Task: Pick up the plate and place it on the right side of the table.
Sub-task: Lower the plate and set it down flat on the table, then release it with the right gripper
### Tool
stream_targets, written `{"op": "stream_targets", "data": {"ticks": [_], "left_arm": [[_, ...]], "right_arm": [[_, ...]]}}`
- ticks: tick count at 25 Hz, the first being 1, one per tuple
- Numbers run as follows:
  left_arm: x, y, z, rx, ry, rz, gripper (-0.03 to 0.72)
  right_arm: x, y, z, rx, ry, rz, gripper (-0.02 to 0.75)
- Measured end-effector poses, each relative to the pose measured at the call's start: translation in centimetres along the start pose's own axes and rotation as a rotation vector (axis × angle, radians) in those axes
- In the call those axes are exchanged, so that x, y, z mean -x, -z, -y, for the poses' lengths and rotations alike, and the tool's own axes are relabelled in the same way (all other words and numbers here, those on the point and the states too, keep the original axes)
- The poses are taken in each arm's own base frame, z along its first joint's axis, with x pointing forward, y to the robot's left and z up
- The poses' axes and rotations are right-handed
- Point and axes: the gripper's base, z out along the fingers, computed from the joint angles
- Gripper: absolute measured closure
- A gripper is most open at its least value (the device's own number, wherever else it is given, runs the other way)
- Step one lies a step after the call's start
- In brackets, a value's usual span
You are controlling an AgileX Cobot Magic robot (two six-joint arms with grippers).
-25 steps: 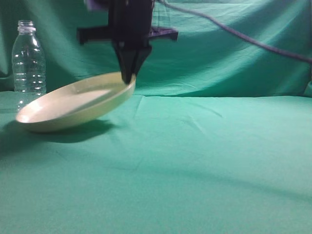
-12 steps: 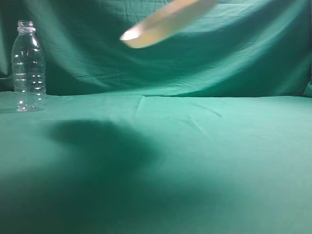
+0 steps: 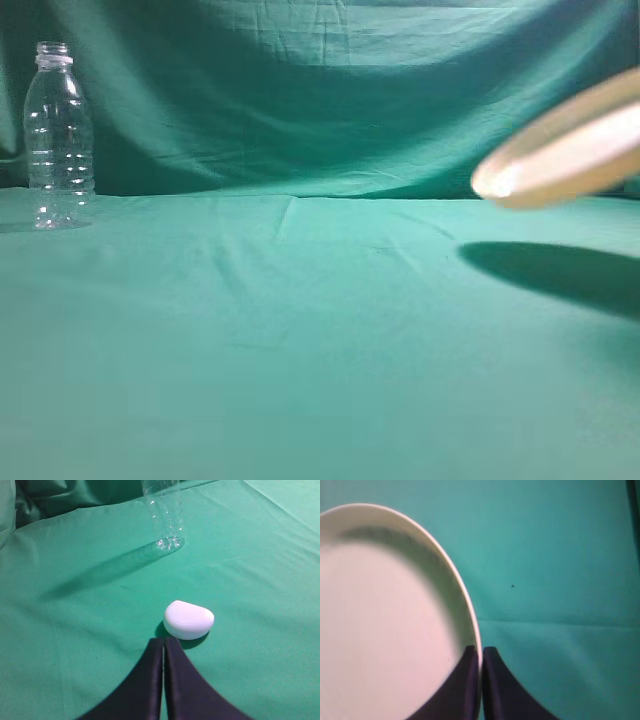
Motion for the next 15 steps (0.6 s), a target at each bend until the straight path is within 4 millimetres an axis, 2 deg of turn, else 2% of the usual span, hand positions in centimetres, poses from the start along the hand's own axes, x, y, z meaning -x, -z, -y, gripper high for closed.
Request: {"op": "stream_targets", "data": {"ticks": [4, 7, 15], "left_arm": [[0.0, 0.0, 0.0, 0.000, 0.000, 0.000, 0.688], [0.0, 0.0, 0.0, 0.000, 0.000, 0.000, 0.688], [0.0, 0.0, 0.0, 0.000, 0.000, 0.000, 0.688]], "right_arm": [[-2.9, -3.7, 2.2, -0.003, -0.080, -0.043, 0.738], [-4.6, -5.9, 2.9, 0.008, -0.115, -0.044, 0.738], [-6.1, -11.2, 3.3, 0.016, -0.141, -0.110, 0.738]]}}
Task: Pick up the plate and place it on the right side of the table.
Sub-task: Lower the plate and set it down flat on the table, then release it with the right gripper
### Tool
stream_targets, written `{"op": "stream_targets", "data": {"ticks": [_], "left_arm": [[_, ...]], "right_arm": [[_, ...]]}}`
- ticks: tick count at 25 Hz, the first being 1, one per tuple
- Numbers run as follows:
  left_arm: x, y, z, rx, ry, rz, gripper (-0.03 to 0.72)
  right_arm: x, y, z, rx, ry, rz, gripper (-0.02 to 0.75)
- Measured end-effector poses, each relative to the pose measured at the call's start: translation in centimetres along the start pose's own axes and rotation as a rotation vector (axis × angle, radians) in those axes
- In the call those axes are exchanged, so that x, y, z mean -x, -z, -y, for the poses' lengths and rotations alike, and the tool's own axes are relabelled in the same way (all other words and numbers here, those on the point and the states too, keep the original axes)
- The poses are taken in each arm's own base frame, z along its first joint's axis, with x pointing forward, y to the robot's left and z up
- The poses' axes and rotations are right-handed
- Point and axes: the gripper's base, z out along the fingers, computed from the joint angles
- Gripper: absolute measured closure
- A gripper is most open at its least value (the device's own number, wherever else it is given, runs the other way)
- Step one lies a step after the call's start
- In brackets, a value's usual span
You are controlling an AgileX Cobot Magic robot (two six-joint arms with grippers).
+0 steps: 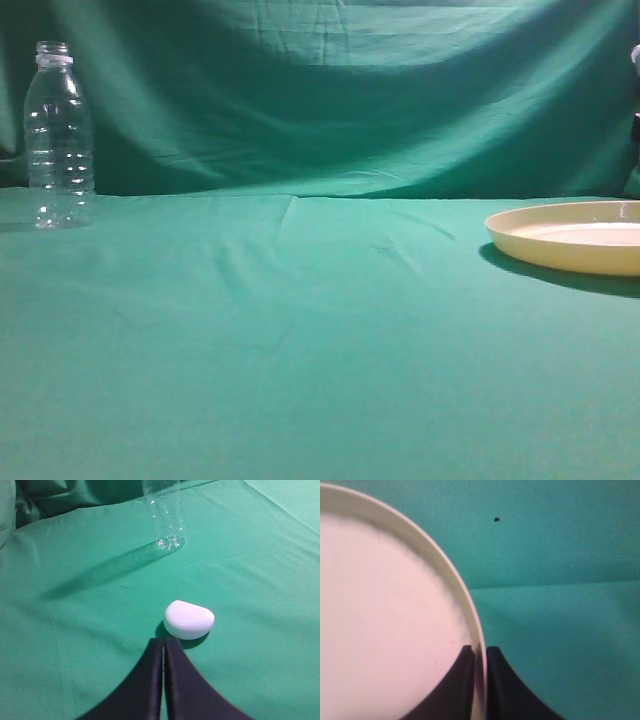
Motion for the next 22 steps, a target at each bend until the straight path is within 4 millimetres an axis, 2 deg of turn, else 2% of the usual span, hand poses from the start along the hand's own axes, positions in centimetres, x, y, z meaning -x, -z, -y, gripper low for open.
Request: {"op": "stream_targets", "data": {"ticks": [1, 3, 7, 10, 13, 17, 21, 22], "left_arm": [[0.0, 0.0, 0.0, 0.000, 0.000, 0.000, 0.688], [0.0, 0.0, 0.0, 0.000, 0.000, 0.000, 0.688], [0.0, 0.0, 0.0, 0.000, 0.000, 0.000, 0.688], [0.0, 0.0, 0.0, 0.000, 0.000, 0.000, 0.688], [0.0, 0.0, 0.0, 0.000, 0.000, 0.000, 0.688], [0.0, 0.0, 0.0, 0.000, 0.000, 0.000, 0.688], [0.0, 0.0, 0.0, 0.000, 0.000, 0.000, 0.688], [0.0, 0.0, 0.0, 0.000, 0.000, 0.000, 0.688]], "right_arm": [[0.0, -0.5, 0.0, 0.000, 0.000, -0.009, 0.703], [-0.1, -0.9, -0.1, 0.000, 0.002, -0.021, 0.691], [0.0, -0.8, 0.0, -0.002, 0.001, -0.025, 0.501], [0.7, 0.5, 0.1, -0.007, -0.015, -0.029, 0.330], [1.6, 3.1, 0.3, 0.008, -0.059, -0.016, 0.226], [1.7, 7.6, 0.5, 0.046, -0.107, 0.042, 0.242], [0.3, 12.8, 1.1, 0.061, -0.125, 0.111, 0.594], [-0.1, 14.2, 1.2, 0.064, -0.128, 0.133, 0.645]]}}
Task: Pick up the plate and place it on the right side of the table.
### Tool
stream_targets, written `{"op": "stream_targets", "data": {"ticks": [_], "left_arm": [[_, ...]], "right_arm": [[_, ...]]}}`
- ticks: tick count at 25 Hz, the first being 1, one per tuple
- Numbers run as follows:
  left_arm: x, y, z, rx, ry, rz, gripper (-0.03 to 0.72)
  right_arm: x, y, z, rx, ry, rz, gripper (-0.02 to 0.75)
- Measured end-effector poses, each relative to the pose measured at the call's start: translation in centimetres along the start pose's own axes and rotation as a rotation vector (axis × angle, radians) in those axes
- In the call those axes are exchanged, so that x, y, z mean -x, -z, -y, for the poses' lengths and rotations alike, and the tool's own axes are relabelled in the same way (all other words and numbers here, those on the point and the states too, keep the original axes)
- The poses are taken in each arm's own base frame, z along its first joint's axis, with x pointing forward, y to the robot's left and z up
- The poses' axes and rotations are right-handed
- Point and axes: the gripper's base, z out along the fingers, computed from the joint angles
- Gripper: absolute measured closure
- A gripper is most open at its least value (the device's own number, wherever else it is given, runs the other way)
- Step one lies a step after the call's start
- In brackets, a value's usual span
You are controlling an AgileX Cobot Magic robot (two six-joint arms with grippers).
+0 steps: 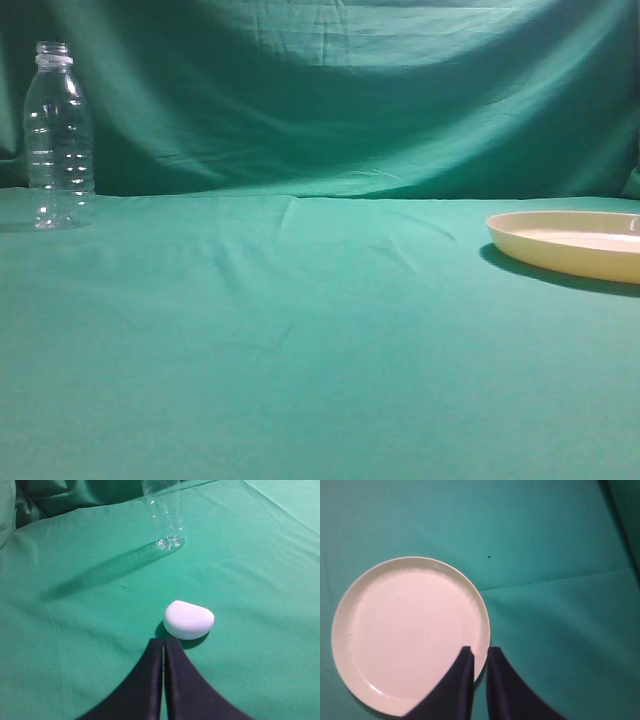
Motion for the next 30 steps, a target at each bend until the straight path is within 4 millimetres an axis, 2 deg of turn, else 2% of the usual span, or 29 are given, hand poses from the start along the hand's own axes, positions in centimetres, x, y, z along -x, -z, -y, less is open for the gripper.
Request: {"op": "stream_targets", "data": {"ticks": [2, 4, 7, 14, 18, 22, 25, 30], "left_arm": [[0.0, 0.0, 0.0, 0.000, 0.000, 0.000, 0.688], [0.0, 0.0, 0.0, 0.000, 0.000, 0.000, 0.688], [0.0, 0.0, 0.0, 0.000, 0.000, 0.000, 0.688], [0.0, 0.0, 0.0, 0.000, 0.000, 0.000, 0.688], [0.0, 0.0, 0.0, 0.000, 0.000, 0.000, 0.688], [0.0, 0.0, 0.0, 0.000, 0.000, 0.000, 0.688], [0.0, 0.0, 0.0, 0.000, 0.000, 0.000, 0.688], [0.0, 0.0, 0.0, 0.000, 0.000, 0.000, 0.688]], "right_arm": [[-0.6, 2.6, 0.2, 0.011, -0.003, 0.049, 0.738], [-1.5, 5.5, 0.3, 0.028, 0.012, 0.115, 0.738], [-4.0, 8.9, 0.1, 0.073, 0.051, 0.203, 0.738], [-11.2, 13.8, 1.1, 0.159, 0.069, 0.388, 0.738], [-15.1, 15.5, 2.2, 0.184, 0.063, 0.502, 0.738], [-18.0, 16.3, 2.9, 0.199, 0.057, 0.590, 0.738], [-19.3, 16.4, 3.2, 0.210, 0.051, 0.620, 0.738], [-19.9, 16.6, 3.0, 0.258, 0.036, 0.625, 0.738]]}}
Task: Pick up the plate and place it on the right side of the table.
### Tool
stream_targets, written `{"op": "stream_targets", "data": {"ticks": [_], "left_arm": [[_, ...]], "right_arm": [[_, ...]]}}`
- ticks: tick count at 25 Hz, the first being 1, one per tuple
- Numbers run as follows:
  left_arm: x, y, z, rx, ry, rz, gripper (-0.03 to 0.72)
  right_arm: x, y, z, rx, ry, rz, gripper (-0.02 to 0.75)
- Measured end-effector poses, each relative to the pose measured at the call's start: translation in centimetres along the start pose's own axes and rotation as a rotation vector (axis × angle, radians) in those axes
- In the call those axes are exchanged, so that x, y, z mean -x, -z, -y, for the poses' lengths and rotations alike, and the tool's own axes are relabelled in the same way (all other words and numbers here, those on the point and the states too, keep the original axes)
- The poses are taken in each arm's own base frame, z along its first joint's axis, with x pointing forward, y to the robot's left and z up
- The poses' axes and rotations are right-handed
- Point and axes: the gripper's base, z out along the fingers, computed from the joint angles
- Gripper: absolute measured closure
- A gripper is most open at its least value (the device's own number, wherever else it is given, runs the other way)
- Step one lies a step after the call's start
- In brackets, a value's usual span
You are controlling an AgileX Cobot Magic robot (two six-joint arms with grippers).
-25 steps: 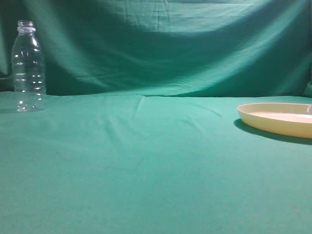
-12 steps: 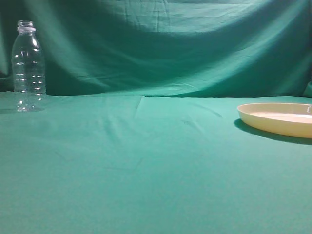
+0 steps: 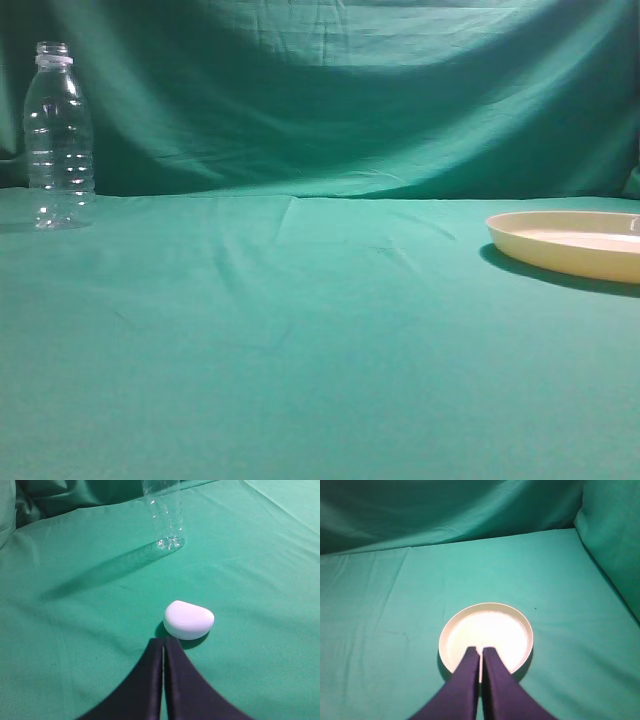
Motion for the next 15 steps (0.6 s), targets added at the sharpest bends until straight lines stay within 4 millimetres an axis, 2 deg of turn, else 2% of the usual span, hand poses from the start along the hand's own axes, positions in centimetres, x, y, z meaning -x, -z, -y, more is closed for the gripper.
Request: {"op": "stream_targets", "data": {"ticks": [6, 9, 12, 15], "left_arm": [[0.0, 0.0, 0.0, 0.000, 0.000, 0.000, 0.688], [0.0, 0.0, 0.0, 0.000, 0.000, 0.000, 0.688], [0.0, 0.0, 0.0, 0.000, 0.000, 0.000, 0.688], [0.0, 0.0, 0.0, 0.000, 0.000, 0.000, 0.688]], "right_arm": [[0.1, -0.4, 0.1, -0.010, 0.014, 0.038, 0.738], [-0.1, -1.3, 0.3, -0.020, 0.068, 0.092, 0.738], [-2.0, -2.6, 0.8, -0.025, 0.124, 0.133, 0.738], [-5.0, -3.7, 1.3, -0.025, 0.149, 0.177, 0.738]]}}
